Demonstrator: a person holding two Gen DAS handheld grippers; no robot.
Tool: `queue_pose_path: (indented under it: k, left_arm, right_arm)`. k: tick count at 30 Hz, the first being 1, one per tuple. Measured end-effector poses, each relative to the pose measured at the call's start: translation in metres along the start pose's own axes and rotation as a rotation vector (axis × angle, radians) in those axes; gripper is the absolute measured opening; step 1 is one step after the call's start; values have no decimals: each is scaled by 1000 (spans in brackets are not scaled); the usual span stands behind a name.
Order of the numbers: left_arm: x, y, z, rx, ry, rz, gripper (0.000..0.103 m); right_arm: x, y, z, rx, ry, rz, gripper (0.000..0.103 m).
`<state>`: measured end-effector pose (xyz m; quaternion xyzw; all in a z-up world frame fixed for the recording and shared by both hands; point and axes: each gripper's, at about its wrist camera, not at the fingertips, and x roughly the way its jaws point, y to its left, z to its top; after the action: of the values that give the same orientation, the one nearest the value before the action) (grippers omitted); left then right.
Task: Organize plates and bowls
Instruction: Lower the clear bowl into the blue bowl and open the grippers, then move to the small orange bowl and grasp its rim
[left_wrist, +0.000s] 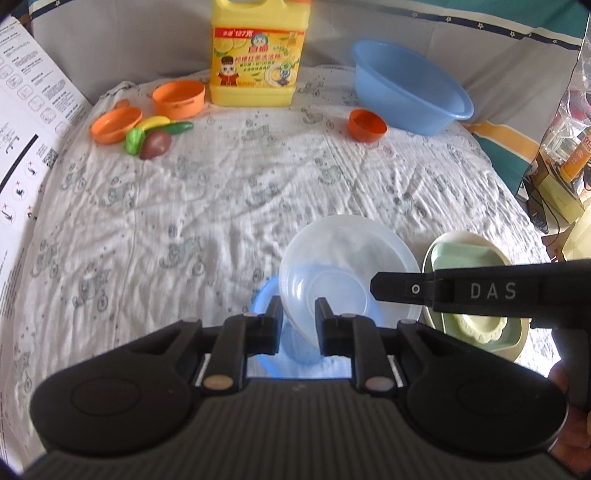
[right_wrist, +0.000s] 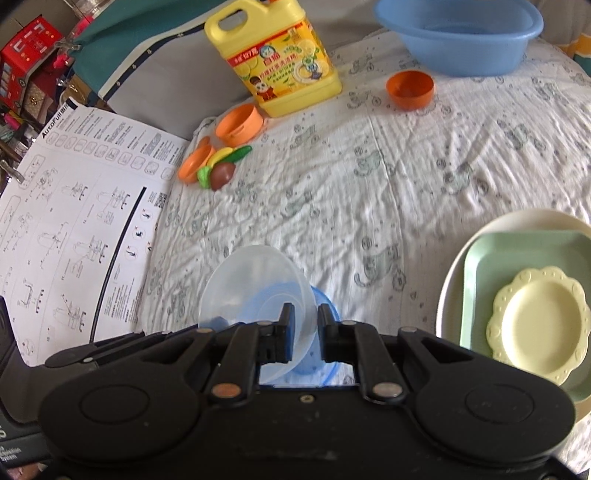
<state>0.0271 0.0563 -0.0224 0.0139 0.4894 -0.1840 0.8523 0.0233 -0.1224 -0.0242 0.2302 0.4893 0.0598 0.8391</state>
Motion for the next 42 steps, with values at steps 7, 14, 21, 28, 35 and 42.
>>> queue_pose_path:
  k: [7, 14, 21, 28, 35, 42]
  left_arm:
    - [5, 3, -5, -8, 23, 4, 18]
    - [11, 7, -8, -21, 47, 0, 18]
    - [14, 8, -7, -24, 54, 0, 19]
    - [7, 9, -7, -24, 12, 13, 64]
    - [3, 12, -8, -29, -10, 26, 98]
    - [4, 10, -8, -22, -4, 32, 102]
  right_arm:
    - [7, 0, -7, 0, 36, -1, 13]
    - [13, -1, -8, 1, 60, -6, 13]
    - [18, 0, -8, 0, 77, -6, 16]
    - [11, 2, -3, -21, 31, 0, 67]
    - [5, -5, -2, -12, -16, -30, 93]
    - [4, -9, -4, -2, -24, -46, 97]
